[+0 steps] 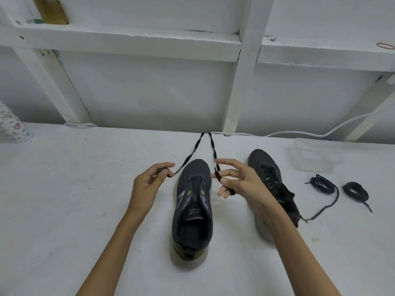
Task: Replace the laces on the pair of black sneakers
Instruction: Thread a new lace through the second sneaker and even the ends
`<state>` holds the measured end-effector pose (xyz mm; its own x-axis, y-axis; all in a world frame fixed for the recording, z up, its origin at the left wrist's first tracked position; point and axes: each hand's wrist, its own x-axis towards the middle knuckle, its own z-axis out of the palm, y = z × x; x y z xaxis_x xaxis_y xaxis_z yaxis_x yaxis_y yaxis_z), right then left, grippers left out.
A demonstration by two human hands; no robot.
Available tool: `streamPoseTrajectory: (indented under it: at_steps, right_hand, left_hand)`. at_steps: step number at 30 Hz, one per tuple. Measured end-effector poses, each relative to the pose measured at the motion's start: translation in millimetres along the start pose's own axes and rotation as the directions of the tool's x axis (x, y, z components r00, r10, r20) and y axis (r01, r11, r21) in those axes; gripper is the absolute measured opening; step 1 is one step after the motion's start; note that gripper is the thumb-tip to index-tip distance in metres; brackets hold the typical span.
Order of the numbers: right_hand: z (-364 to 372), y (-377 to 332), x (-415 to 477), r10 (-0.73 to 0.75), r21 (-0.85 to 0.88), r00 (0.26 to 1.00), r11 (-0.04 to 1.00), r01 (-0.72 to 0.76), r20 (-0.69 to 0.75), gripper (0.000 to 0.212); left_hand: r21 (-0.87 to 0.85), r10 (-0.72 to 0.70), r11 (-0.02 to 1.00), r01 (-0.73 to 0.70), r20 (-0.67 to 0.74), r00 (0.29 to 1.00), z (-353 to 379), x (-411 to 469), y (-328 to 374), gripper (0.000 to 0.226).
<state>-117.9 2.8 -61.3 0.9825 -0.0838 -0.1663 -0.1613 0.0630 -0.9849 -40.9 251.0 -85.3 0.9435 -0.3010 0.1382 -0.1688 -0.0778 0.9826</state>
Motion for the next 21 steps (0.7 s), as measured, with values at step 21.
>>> streamPoseTrajectory:
  at_steps: [21]
  right_hand:
    - [28.7, 16.6, 18.4, -0.193, -0.730, 0.962, 0.684, -0.012, -0.196, 0.010]
  left_hand:
    - [0.327, -0.055, 0.944, 0.031, 0.063, 0.996, 23.2, 8.5, -16.3, 0.012]
